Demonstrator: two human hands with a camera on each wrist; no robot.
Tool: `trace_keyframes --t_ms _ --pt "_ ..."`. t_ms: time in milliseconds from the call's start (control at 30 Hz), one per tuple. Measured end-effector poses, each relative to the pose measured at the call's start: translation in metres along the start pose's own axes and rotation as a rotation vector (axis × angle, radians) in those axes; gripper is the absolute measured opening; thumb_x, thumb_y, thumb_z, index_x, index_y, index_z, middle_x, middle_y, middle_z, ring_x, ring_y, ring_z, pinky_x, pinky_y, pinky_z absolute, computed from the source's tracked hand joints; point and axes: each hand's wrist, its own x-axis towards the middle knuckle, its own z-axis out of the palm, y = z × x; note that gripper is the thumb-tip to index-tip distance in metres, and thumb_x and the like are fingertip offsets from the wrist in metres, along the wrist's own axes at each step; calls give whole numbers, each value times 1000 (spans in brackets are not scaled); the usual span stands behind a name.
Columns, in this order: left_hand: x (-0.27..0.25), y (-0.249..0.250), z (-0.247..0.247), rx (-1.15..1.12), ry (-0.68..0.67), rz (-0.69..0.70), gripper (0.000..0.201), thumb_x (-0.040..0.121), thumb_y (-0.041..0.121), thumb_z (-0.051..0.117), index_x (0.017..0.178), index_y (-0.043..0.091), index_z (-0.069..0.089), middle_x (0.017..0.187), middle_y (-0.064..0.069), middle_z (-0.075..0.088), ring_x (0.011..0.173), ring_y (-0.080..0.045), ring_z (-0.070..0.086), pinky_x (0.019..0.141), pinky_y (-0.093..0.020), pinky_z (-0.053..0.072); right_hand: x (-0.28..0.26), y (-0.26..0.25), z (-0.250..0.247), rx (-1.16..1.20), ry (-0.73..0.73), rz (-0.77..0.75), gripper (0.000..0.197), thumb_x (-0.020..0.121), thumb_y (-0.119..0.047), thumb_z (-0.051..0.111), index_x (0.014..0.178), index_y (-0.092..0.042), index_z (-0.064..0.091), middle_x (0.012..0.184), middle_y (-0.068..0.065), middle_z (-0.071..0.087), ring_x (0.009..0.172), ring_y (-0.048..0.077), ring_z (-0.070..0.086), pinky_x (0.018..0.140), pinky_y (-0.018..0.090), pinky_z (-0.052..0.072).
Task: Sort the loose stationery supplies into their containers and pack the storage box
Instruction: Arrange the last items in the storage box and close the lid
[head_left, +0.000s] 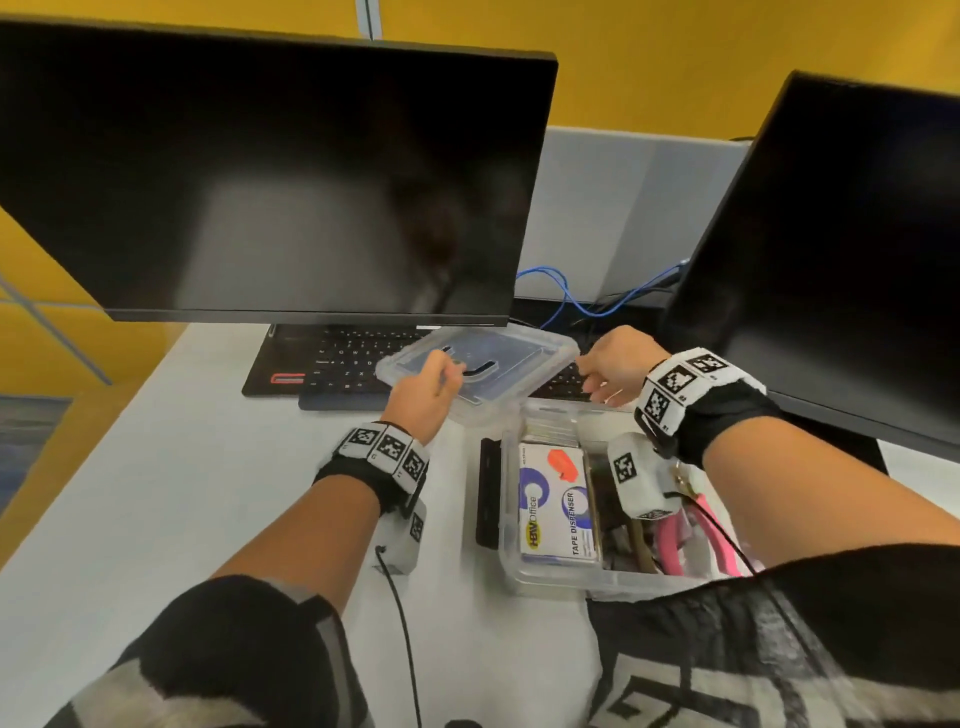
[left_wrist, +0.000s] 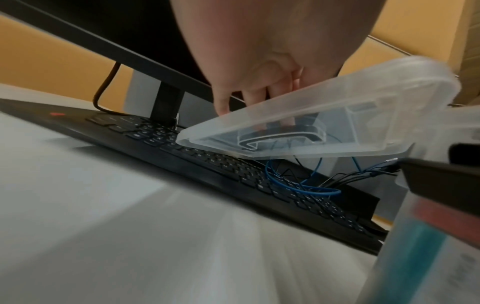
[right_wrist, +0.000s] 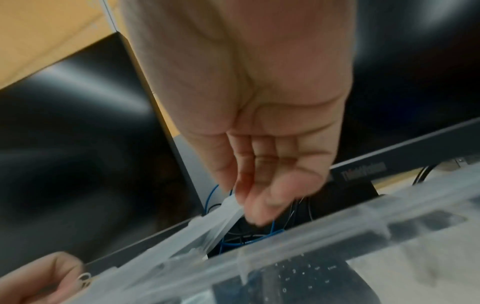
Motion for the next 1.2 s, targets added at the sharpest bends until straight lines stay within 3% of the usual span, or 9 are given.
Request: trace_keyframes --t_ms 67,133,267,367,433,500,800,933,1200 --pt "4 4 0 22 40 -16 33 89 57 36 82 25 39 89 -9 65 88 -30 61 80 -39 48 0 5 -11 -175 50 -88 14 93 -14 52 87 -6 61 78 10 62 57 16 53 51 24 43" --pt "8 14 -1 59 91 0 24 98 38 40 86 17 39 70 2 51 70 -24 51 65 -33 38 -4 9 -18 -232 -25 -162 16 89 -16 58 75 -9 63 65 4 60 52 13 48 45 21 38" --pt "16 37 4 88 120 151 18 99 30 42 89 15 43 78 0 53 76 -23 51 71 -37 41 -15 18 -17 -517 -275 -129 11 84 -10 63 79 -2 68 58 3 59 42 9 47 40 17 38" --pt "16 63 14 123 14 230 14 99 27 42 91 16 43 81 0 52 74 -16 49 69 -31 37 -14 24 -2 -870 -326 -126 11 83 -9 60 72 -6 59 68 4 57 64 15 57 60 24 48" --pt "14 75 22 160 -30 274 13 100 27 41 91 18 42 86 0 53 78 -14 49 71 -26 34 -15 26 9 -1039 -318 -138 11 87 -15 60 93 -6 64 89 7 63 82 19 59 76 27 49" --pt "12 79 28 161 -72 284 13 100 29 40 92 18 43 94 -4 56 85 -17 52 74 -28 37 -16 29 18 -1148 -310 -167 30 88 -18 61 115 -4 60 110 9 63 99 22 61 84 25 46" --pt "10 81 32 158 -86 276 14 99 27 41 92 15 46 96 -8 57 87 -22 54 75 -30 43 -9 43 34 -1237 -198 -334 26 88 -20 61 110 -7 64 101 8 67 91 26 66 84 37 55" --pt "8 79 34 165 -91 273 13 99 26 41 90 18 44 96 -8 58 87 -22 55 74 -29 43 -11 48 34 -1260 -178 -327 23 90 -22 58 108 -10 64 92 6 66 85 23 66 83 37 56" --pt "-3 82 32 152 -90 255 13 99 25 44 94 13 47 98 -9 62 90 -22 59 80 -35 48 -20 49 30 -1317 -195 -369 27 86 -20 64 110 -8 61 99 5 65 89 23 65 80 33 55"
